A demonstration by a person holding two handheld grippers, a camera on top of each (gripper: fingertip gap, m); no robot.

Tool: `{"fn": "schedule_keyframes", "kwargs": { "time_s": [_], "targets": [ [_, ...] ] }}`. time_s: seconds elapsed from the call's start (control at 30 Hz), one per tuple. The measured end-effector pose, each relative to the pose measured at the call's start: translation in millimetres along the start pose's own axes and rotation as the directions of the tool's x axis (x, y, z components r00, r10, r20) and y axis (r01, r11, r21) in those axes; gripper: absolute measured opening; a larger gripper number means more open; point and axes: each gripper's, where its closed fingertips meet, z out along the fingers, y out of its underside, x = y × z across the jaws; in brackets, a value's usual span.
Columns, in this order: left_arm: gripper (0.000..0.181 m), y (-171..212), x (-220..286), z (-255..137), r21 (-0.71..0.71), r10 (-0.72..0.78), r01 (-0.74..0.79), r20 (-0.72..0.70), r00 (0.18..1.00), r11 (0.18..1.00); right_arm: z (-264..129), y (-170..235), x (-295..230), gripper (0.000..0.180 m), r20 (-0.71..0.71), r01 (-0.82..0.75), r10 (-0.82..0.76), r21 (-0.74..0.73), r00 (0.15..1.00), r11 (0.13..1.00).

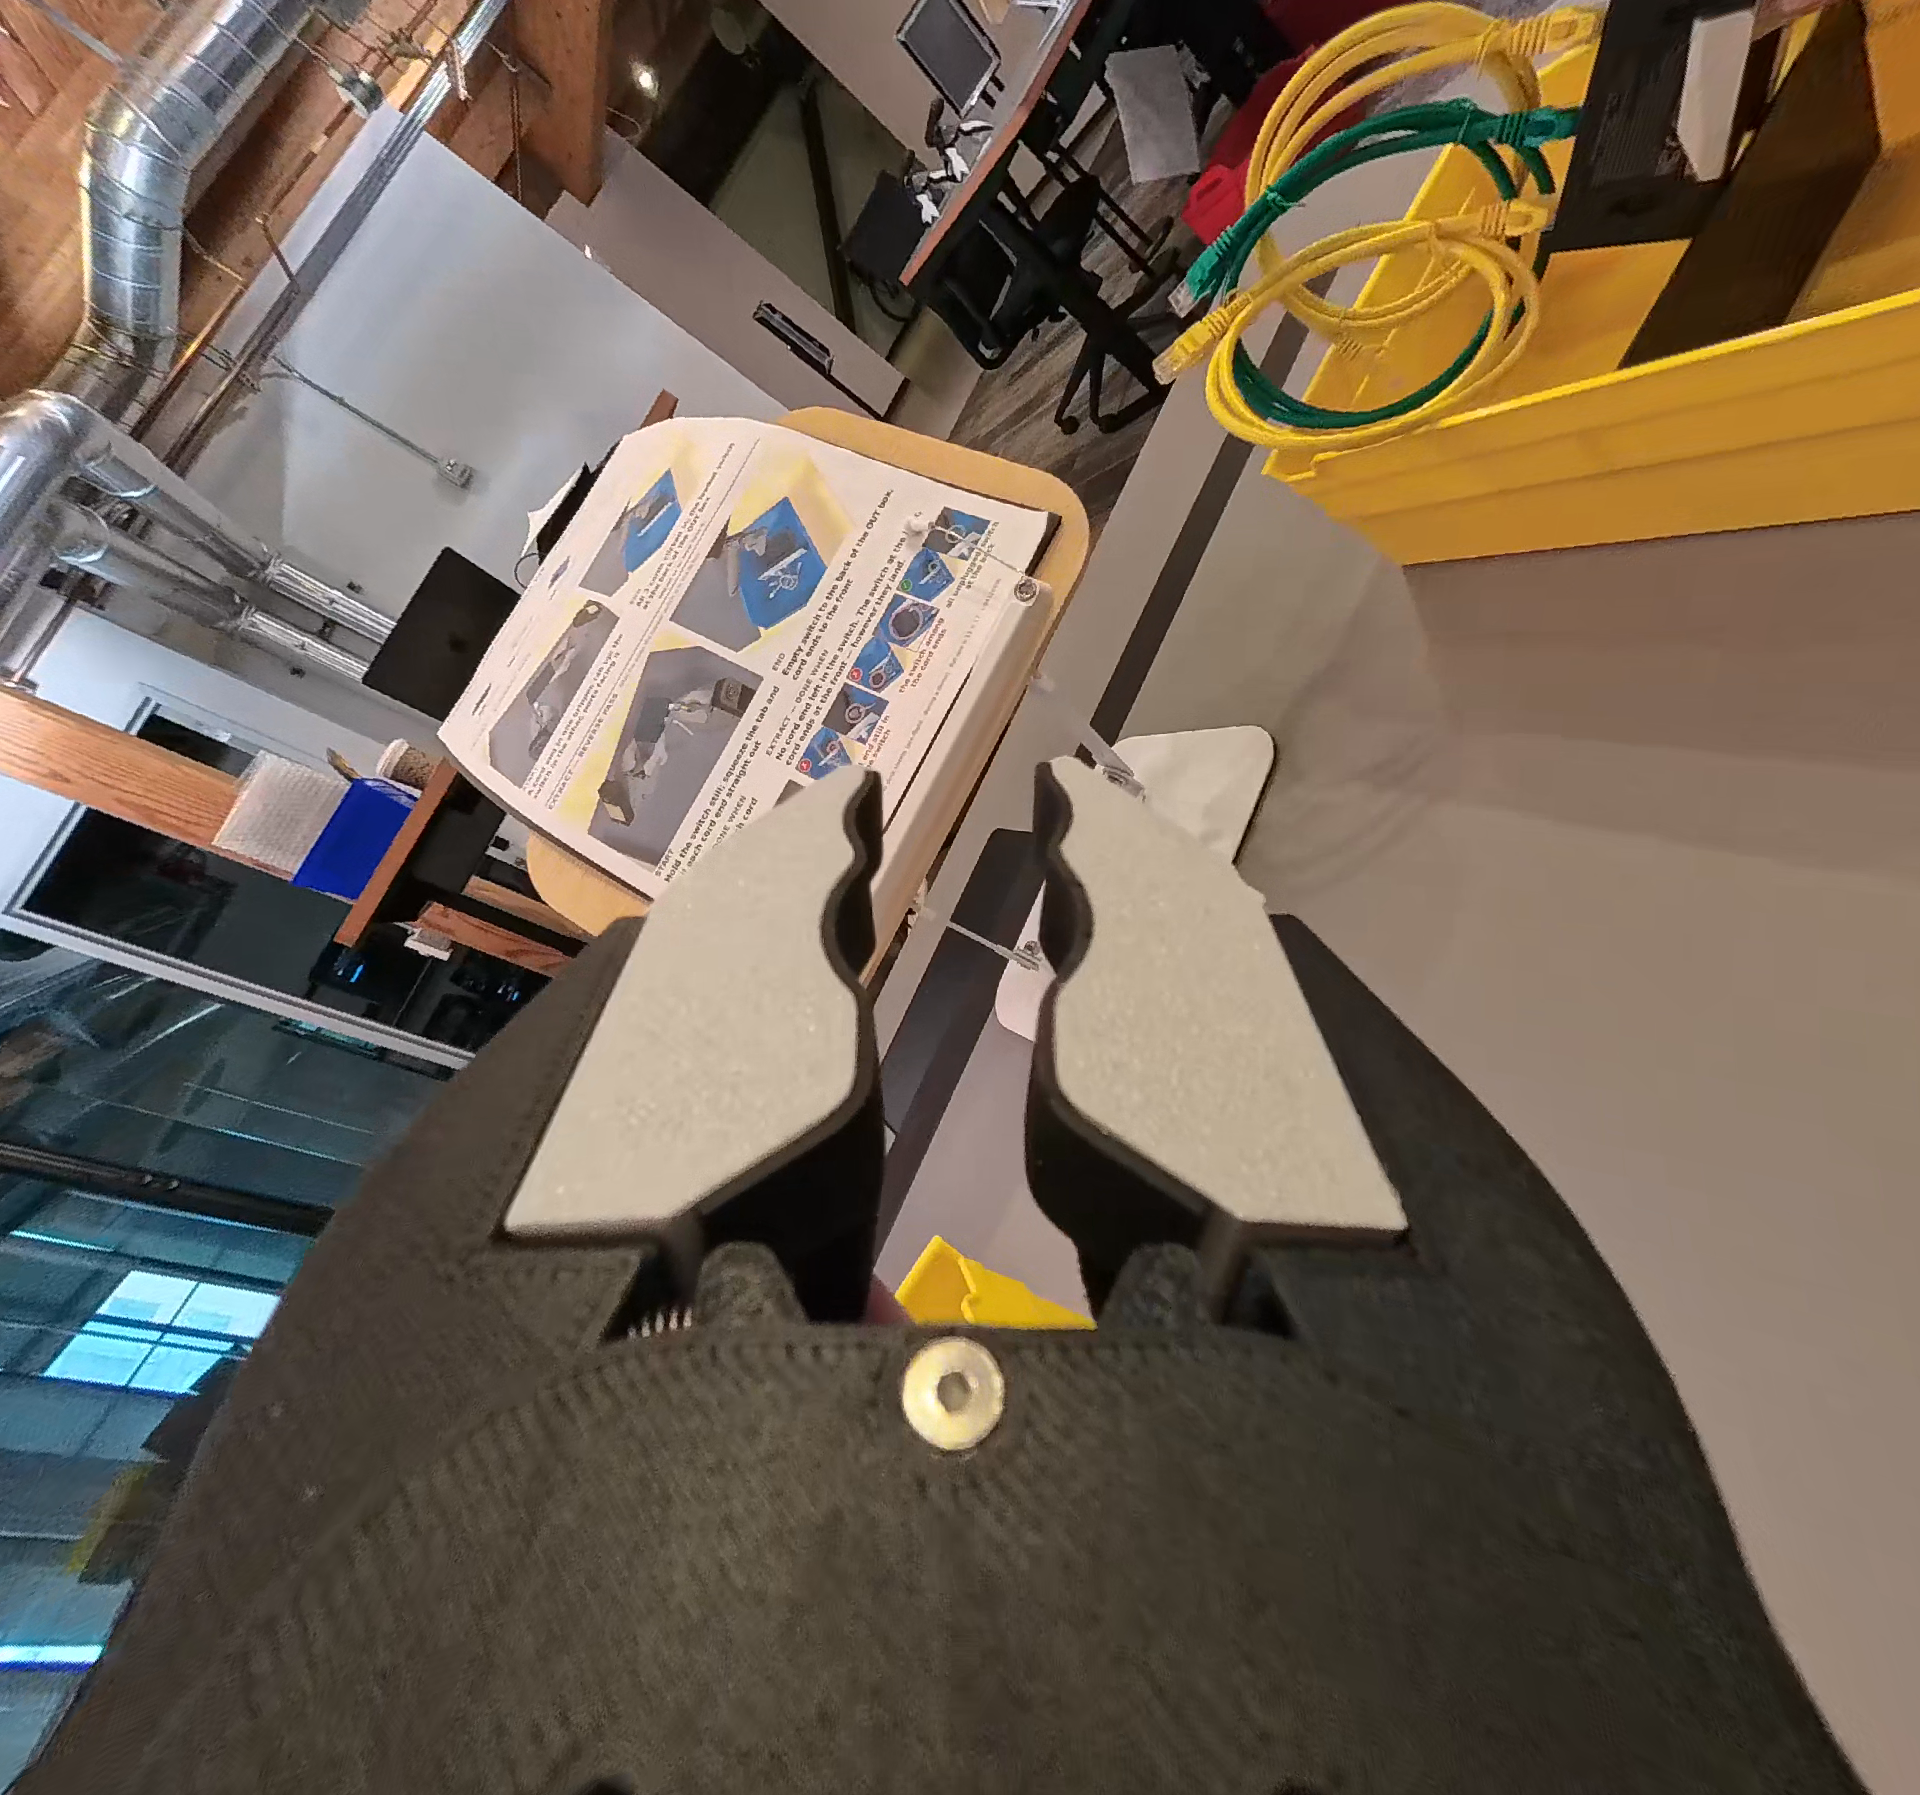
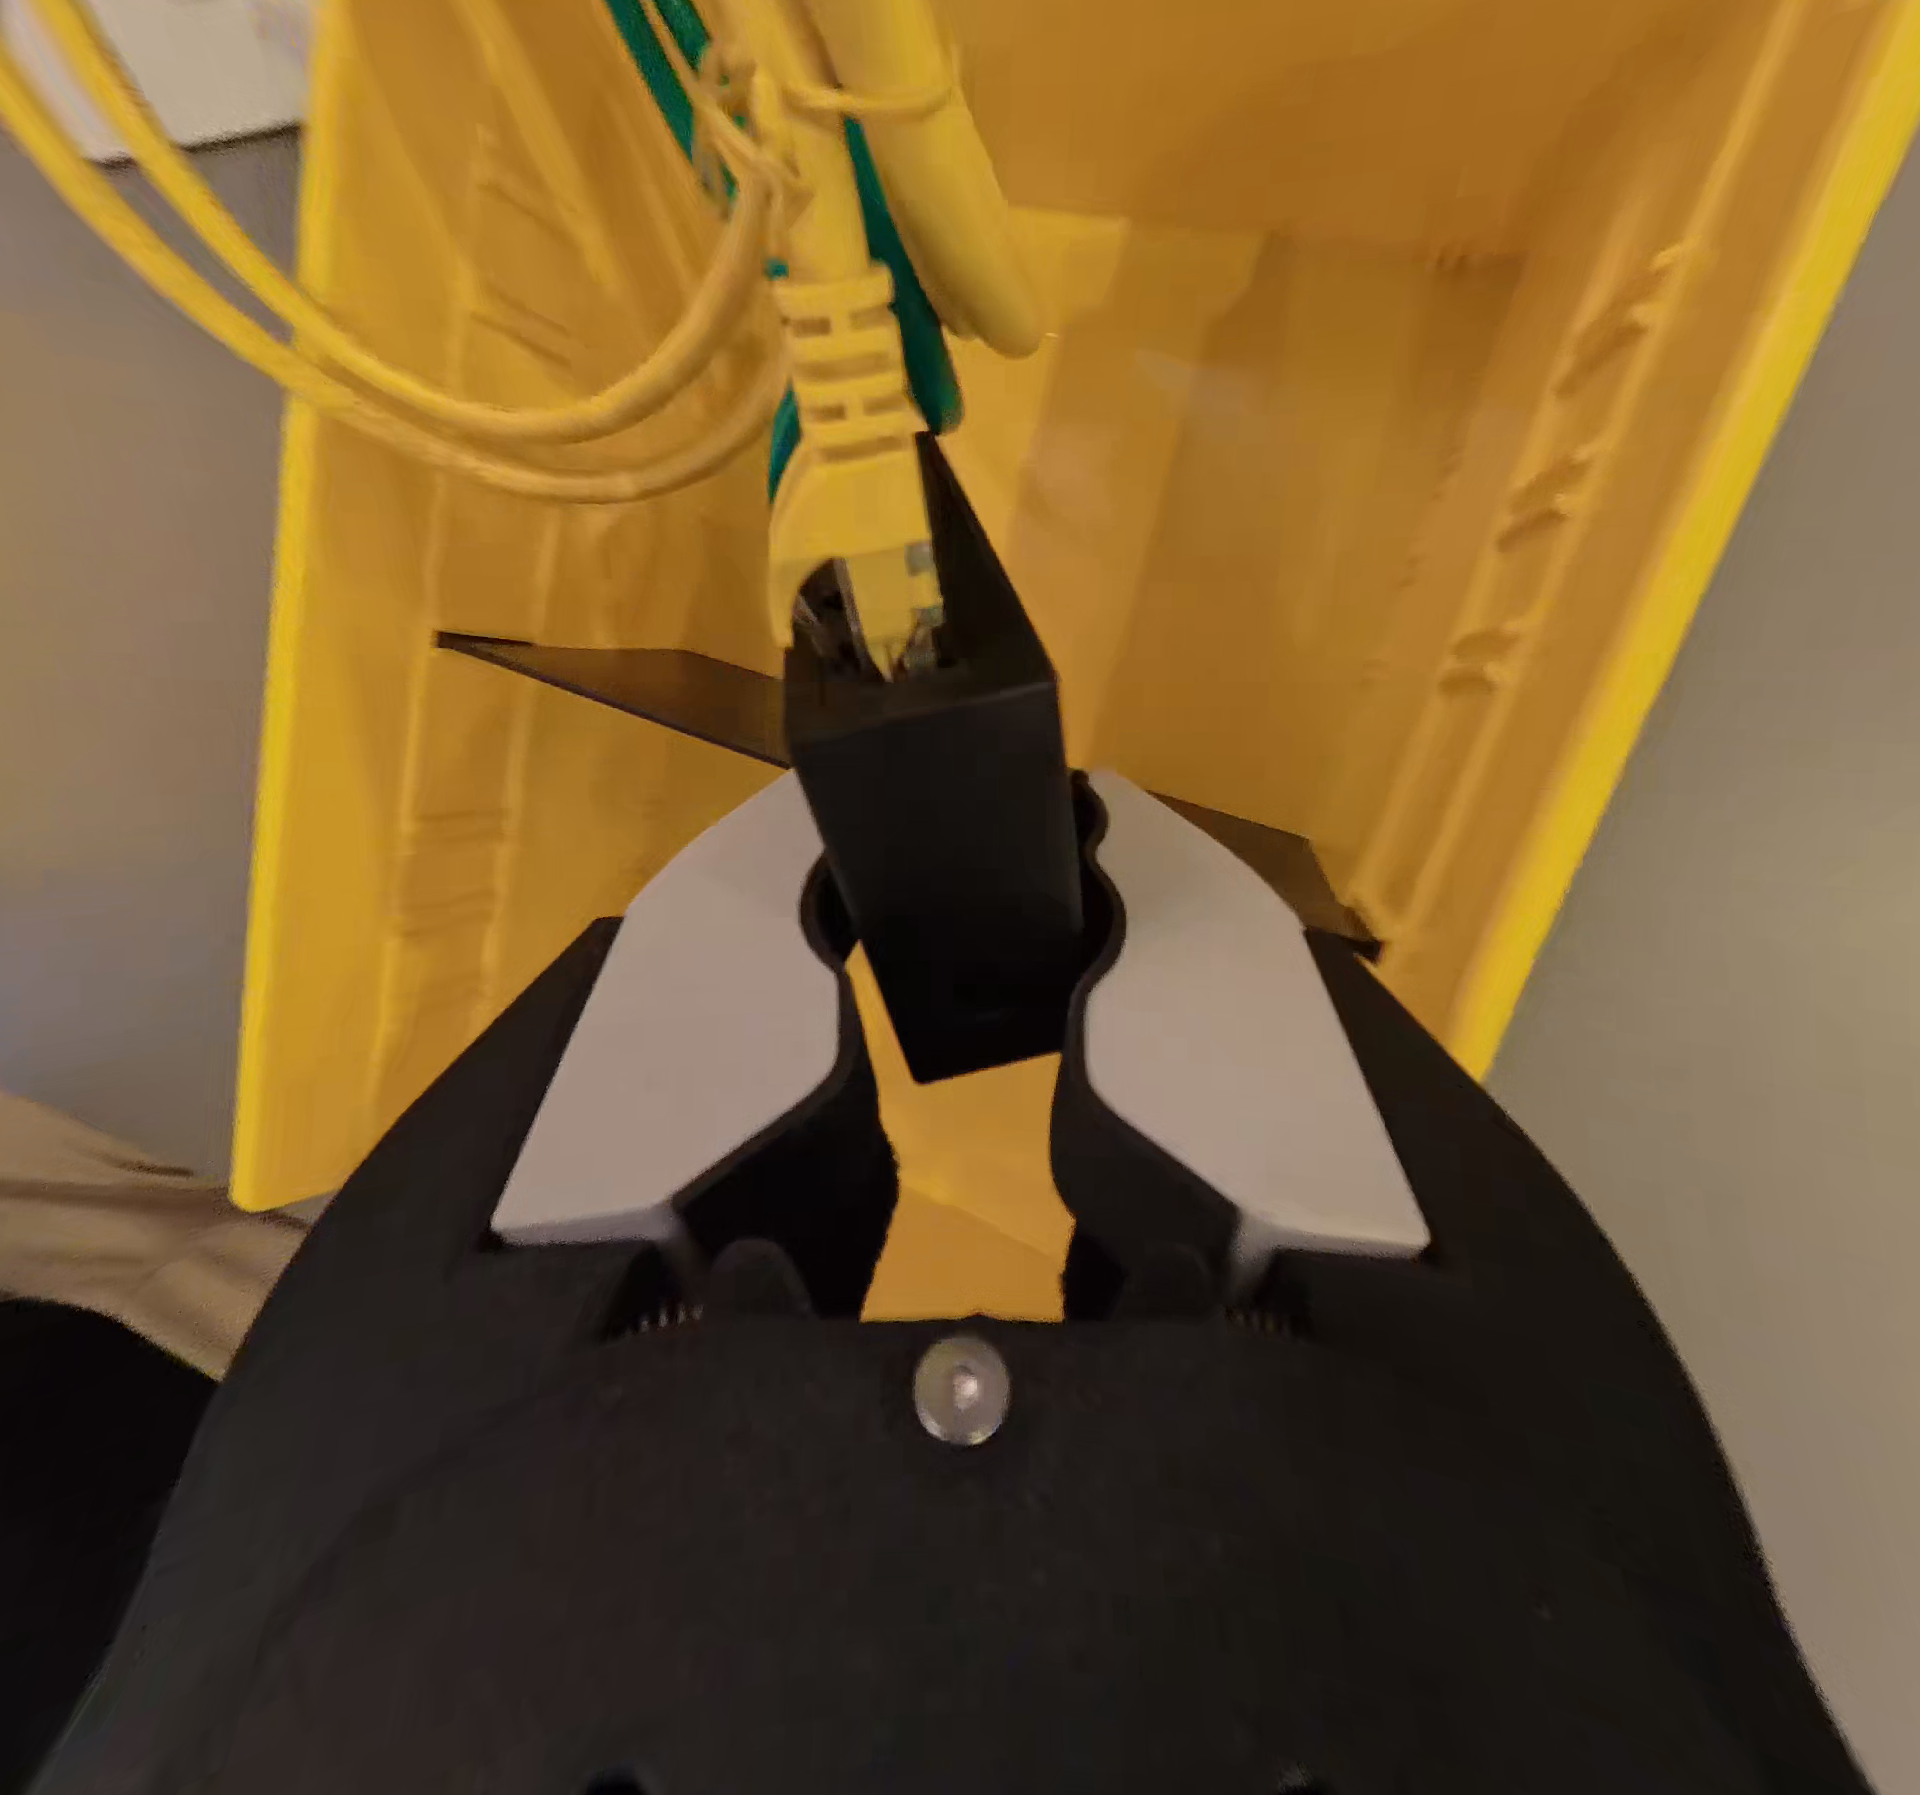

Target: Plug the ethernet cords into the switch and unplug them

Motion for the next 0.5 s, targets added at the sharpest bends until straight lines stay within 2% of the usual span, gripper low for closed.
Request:
{"fn": "schedule_keyframes", "kwargs": {
  "time_s": [0.07, 0.13, 0.3, 0.43, 0.5],
  "targets": [
    [0.026, 2, 0, 1, -0.005, 0.001, -0.001, -0.004, 1.000, 1.000, -3, 0, 2, 0.052, -0.074, 0.029, -0.032, -0.034, 0.997, 0.999],
    [0.026, 4, 0, 1, -0.010, -0.003, 0.003, -0.008, 1.000, 1.000, -8, 1, 5, 0.057, -0.152, 0.071, -0.080, -0.061, 0.985, 0.996],
    [0.026, 10, 2, 4, -0.025, -0.005, 0.005, -0.018, 1.000, 1.000, -23, 7, 9, 0.084, -0.204, 0.087, -0.107, -0.106, 0.973, 0.991],
    [0.026, 11, 4, 5, -0.030, -0.003, 0.003, -0.028, 1.000, 1.000, -45, 0, 8, 0.082, -0.252, 0.129, -0.141, -0.064, 0.957, 0.990],
    [0.026, 11, 5, 6, -0.033, -0.002, 0.001, -0.031, 1.000, 0.999, -56, -12, -6, 0.073, -0.248, 0.194, -0.189, -0.002, 0.950, 0.981]
  ]
}}
